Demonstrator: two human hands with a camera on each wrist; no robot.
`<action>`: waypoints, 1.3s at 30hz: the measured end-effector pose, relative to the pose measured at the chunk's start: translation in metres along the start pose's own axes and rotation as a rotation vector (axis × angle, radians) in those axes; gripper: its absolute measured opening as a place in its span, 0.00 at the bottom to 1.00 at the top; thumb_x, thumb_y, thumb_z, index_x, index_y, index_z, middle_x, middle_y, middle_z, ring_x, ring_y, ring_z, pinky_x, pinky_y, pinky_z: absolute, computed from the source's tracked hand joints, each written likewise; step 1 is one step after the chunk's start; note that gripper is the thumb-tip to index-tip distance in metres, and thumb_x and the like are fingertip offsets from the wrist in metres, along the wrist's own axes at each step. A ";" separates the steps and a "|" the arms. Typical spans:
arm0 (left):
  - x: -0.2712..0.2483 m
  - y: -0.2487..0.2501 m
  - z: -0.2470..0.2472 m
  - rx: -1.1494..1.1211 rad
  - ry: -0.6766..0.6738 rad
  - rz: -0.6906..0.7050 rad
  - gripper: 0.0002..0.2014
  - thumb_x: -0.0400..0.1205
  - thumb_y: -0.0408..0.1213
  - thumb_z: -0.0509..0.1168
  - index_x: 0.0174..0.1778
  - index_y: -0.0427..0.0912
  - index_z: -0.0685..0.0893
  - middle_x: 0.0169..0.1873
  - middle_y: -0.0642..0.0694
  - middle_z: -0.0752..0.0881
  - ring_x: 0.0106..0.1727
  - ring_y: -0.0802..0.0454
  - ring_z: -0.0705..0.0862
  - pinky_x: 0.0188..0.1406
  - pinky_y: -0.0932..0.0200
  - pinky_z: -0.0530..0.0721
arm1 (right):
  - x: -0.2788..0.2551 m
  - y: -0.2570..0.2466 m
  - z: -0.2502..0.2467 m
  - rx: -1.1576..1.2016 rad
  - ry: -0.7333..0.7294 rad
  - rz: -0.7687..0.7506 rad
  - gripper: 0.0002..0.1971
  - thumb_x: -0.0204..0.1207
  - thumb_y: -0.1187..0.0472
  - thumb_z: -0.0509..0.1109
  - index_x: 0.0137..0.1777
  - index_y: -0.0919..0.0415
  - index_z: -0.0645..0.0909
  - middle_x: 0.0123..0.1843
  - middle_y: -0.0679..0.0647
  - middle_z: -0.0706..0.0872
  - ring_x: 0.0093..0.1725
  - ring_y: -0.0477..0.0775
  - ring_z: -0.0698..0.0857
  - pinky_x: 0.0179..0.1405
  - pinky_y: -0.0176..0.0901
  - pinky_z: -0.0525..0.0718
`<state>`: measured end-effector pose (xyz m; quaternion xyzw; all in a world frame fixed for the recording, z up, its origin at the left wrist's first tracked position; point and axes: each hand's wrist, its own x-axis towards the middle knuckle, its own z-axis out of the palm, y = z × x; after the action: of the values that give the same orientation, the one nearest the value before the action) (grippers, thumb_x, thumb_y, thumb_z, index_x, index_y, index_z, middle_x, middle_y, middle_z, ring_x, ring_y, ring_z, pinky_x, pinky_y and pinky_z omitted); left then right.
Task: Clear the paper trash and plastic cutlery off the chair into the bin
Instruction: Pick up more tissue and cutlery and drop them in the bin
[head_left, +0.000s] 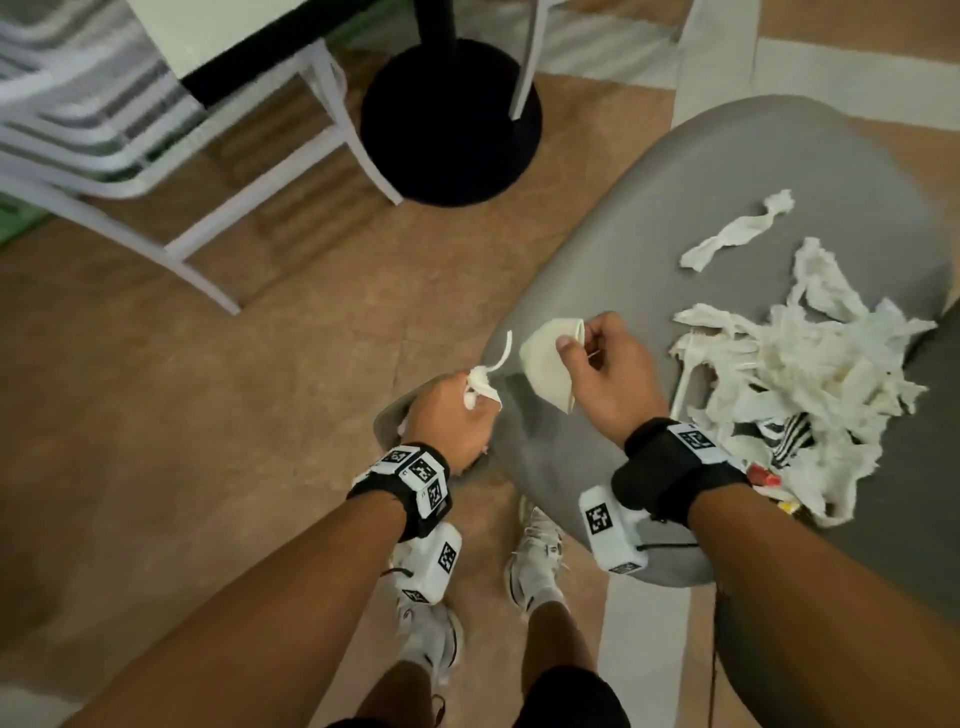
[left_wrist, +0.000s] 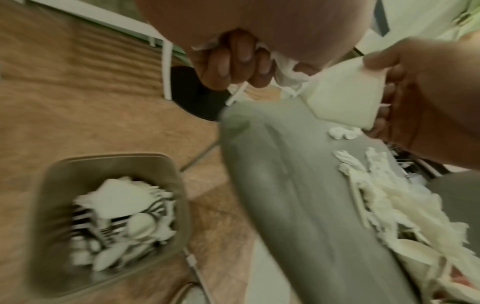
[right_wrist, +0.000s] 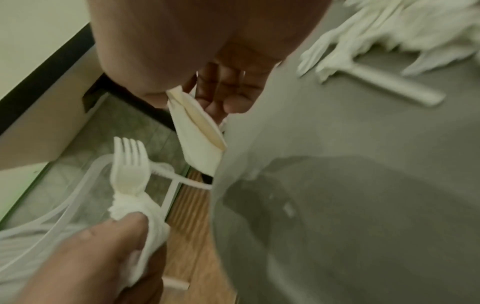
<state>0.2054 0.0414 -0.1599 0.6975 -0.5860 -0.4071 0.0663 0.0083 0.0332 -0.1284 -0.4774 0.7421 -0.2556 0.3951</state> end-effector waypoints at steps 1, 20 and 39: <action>-0.004 -0.022 -0.013 0.010 0.003 -0.027 0.11 0.75 0.50 0.60 0.47 0.51 0.81 0.35 0.49 0.87 0.38 0.43 0.85 0.40 0.48 0.86 | -0.007 -0.013 0.018 0.017 -0.044 -0.013 0.11 0.79 0.47 0.68 0.45 0.52 0.73 0.35 0.44 0.83 0.37 0.49 0.82 0.42 0.47 0.80; -0.028 -0.182 -0.066 -0.081 -0.116 -0.196 0.18 0.83 0.43 0.63 0.65 0.39 0.77 0.58 0.37 0.86 0.56 0.37 0.84 0.53 0.50 0.82 | -0.047 -0.046 0.191 -0.698 -0.610 0.069 0.28 0.77 0.49 0.66 0.75 0.52 0.63 0.72 0.60 0.78 0.64 0.69 0.82 0.63 0.62 0.83; 0.003 -0.088 -0.051 0.054 -0.162 -0.155 0.16 0.82 0.36 0.59 0.65 0.41 0.79 0.55 0.38 0.88 0.56 0.37 0.86 0.55 0.47 0.85 | -0.017 -0.029 0.085 -0.412 -0.457 0.038 0.15 0.77 0.50 0.61 0.57 0.53 0.83 0.54 0.53 0.88 0.52 0.58 0.87 0.56 0.50 0.86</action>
<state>0.3054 0.0456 -0.1776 0.7068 -0.5446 -0.4503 -0.0316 0.0975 0.0366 -0.1485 -0.5787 0.6790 0.0219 0.4512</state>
